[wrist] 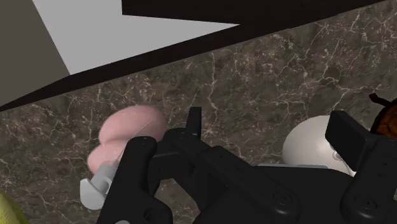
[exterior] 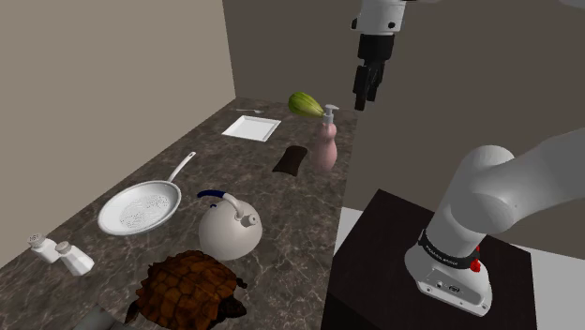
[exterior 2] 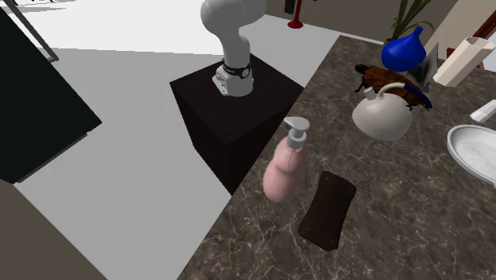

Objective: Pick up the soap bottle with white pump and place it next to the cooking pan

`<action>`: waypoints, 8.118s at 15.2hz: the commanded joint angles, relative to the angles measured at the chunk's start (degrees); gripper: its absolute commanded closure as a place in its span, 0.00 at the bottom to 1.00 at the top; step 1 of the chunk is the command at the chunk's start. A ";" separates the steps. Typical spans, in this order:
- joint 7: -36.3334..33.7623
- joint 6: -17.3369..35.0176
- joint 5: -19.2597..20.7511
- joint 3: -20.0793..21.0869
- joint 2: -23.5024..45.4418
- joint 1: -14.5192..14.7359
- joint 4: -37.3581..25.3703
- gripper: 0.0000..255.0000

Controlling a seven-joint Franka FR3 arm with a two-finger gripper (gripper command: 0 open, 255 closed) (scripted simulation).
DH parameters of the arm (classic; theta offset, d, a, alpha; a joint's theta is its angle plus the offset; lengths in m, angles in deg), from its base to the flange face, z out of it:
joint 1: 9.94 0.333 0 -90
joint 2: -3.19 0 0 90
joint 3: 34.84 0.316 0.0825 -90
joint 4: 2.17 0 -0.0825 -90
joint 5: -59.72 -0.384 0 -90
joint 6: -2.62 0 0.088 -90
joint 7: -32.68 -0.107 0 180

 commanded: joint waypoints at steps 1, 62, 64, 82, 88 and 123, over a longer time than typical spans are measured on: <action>0.00 0.00 0.00 0.00 0.00 0.00 0.00 0.00; 19.60 16.45 2.79 -13.73 38.46 -3.38 -24.44 1.00; 19.61 14.92 2.79 -13.71 38.39 -3.36 -25.91 1.00; 8.39 7.23 1.40 -7.64 42.40 2.21 -37.33 1.00; 1.37 5.95 0.61 -4.18 47.36 5.81 -43.48 1.00; -15.33 10.16 0.23 1.98 69.94 16.26 -61.81 1.00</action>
